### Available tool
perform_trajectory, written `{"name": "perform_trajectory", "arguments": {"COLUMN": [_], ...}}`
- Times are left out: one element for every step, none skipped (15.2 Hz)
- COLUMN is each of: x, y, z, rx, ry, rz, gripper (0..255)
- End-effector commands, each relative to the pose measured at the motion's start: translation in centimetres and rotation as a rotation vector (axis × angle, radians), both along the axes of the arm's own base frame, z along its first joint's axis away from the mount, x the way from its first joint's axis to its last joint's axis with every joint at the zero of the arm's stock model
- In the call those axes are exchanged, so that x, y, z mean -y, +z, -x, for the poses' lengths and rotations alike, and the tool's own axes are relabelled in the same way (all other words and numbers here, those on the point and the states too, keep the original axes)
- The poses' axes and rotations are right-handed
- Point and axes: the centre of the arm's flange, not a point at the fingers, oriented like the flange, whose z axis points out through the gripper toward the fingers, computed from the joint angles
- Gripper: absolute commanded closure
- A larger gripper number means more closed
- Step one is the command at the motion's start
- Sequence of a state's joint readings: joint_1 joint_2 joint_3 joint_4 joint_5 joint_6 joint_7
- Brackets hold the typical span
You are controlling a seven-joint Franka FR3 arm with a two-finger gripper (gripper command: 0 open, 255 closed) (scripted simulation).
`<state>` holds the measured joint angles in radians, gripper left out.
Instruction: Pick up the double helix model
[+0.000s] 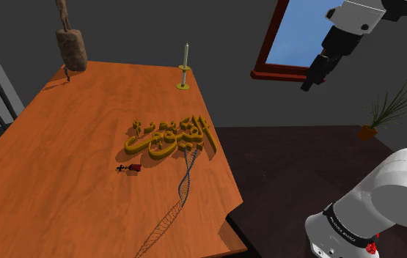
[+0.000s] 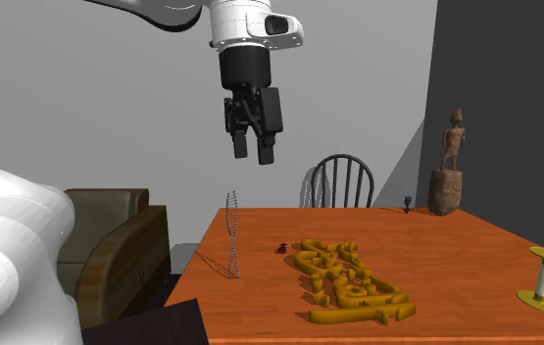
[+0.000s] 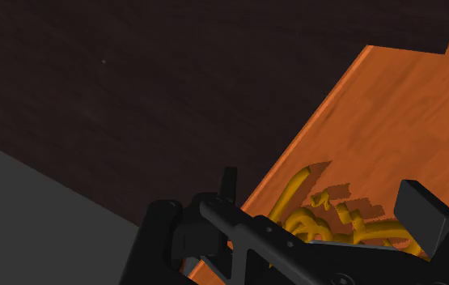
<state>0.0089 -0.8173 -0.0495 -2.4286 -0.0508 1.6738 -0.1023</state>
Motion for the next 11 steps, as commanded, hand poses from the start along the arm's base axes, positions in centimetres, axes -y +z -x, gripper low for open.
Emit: {"name": "perform_trajectory", "arguments": {"x": [0.0, -1.3, -2.6, -3.8, -5.1, -6.4, -7.7, -9.1, -10.4, -11.7, -13.0], "y": [0.0, -0.3, -0.5, -0.8, -1.1, -1.4, -1.7, -2.0, -2.3, -2.7, -3.0], "z": [0.0, -0.6, -1.2, -1.8, -2.3, -2.8, -3.3, -3.8, -4.3, -4.7, -5.2], "rx": [0.0, -0.004, -0.008, -0.012, -0.015, -0.019, -0.023, -0.027, -0.031, -0.035, -0.038], "ry": [0.0, 0.014, 0.029, 0.043, 0.058, 0.072, 0.087, 0.101, 0.116, 0.13, 0.144], "rz": [0.0, 0.007, 0.015, 0.022, 0.03, 0.037, 0.045, 0.052, 0.06, 0.067, 0.075], "gripper": [0, 0, 0, 0, 0, 0, 0, 0, 0, 0, 0]}}
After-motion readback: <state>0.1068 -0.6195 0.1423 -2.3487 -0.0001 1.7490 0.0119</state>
